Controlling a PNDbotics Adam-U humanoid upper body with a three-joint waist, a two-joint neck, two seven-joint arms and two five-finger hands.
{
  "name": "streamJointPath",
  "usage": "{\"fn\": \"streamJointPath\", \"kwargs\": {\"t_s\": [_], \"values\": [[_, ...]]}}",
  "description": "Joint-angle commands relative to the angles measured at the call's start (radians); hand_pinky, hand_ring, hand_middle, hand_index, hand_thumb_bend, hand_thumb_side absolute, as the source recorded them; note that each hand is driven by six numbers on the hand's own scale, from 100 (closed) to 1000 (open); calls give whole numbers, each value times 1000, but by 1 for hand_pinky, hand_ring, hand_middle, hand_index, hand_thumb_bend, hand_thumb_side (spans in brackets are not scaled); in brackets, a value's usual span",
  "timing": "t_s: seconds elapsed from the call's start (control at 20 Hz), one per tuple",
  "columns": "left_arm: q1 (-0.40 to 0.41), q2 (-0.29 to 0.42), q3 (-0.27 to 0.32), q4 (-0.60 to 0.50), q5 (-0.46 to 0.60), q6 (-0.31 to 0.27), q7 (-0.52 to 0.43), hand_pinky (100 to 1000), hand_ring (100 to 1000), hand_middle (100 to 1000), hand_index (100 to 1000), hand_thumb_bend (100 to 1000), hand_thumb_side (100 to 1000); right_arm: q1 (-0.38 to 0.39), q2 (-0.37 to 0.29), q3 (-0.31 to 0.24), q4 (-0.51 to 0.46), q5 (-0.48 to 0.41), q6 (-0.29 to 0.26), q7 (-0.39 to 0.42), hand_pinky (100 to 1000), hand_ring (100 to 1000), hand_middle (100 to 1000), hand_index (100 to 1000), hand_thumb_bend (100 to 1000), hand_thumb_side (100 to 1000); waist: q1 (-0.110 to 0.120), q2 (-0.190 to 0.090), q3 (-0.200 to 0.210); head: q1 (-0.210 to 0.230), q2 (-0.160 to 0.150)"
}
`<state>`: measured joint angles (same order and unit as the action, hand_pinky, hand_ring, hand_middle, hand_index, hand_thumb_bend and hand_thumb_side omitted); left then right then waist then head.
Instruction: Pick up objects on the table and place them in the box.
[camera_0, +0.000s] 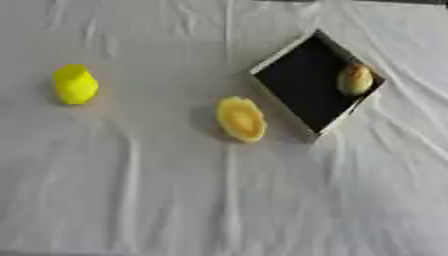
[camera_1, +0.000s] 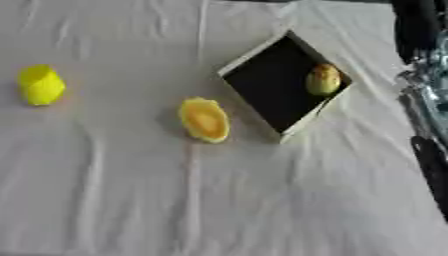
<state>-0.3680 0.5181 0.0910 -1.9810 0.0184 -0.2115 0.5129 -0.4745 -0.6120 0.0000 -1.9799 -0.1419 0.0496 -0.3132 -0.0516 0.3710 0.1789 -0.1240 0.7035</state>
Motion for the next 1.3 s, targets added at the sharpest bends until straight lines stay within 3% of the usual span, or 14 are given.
{"fn": "streamJointPath", "kwargs": {"t_s": [0.05,0.3,0.5,0.7,0.9,1.1,1.25,1.3], "values": [[-5,23,7,-19,2,1,-3,798,758,707,852,665,478,-7,-21,-16,-20,1,-3,-4,878,860,770,857,100,727,5,-21,-1,3,6],[-5,38,4,-19,-4,10,-12,801,762,712,857,660,485,-6,-23,-21,-20,3,-6,-9,878,861,770,857,100,727,7,-20,-3,5,7],[1,84,-8,-19,-35,49,-48,811,774,726,876,669,488,-5,-26,-22,-20,4,-5,-10,878,861,770,857,100,727,9,-19,-3,5,6],[19,197,-41,-19,-116,120,-143,821,784,742,899,663,499,-4,-32,-20,-20,5,-5,-9,878,861,770,857,100,728,12,-19,-4,3,6],[33,361,-87,-19,-211,188,-262,834,796,761,913,656,518,-4,-36,-17,-20,5,-3,-7,878,862,770,857,100,727,17,-17,-2,3,7],[46,505,-135,-19,-291,220,-377,844,809,780,922,649,533,-4,-39,-14,-20,5,-1,-3,878,862,770,857,100,730,19,-16,-4,3,9],[50,585,-173,-19,-336,236,-460,854,824,800,929,677,515,-6,-41,-11,-20,5,0,0,878,862,770,857,100,730,21,-15,-6,4,9],[49,606,-185,-19,-349,236,-487,855,825,804,930,650,527,-7,-41,-10,-20,4,1,1,878,862,770,857,100,731,22,-15,-6,5,9]]}}
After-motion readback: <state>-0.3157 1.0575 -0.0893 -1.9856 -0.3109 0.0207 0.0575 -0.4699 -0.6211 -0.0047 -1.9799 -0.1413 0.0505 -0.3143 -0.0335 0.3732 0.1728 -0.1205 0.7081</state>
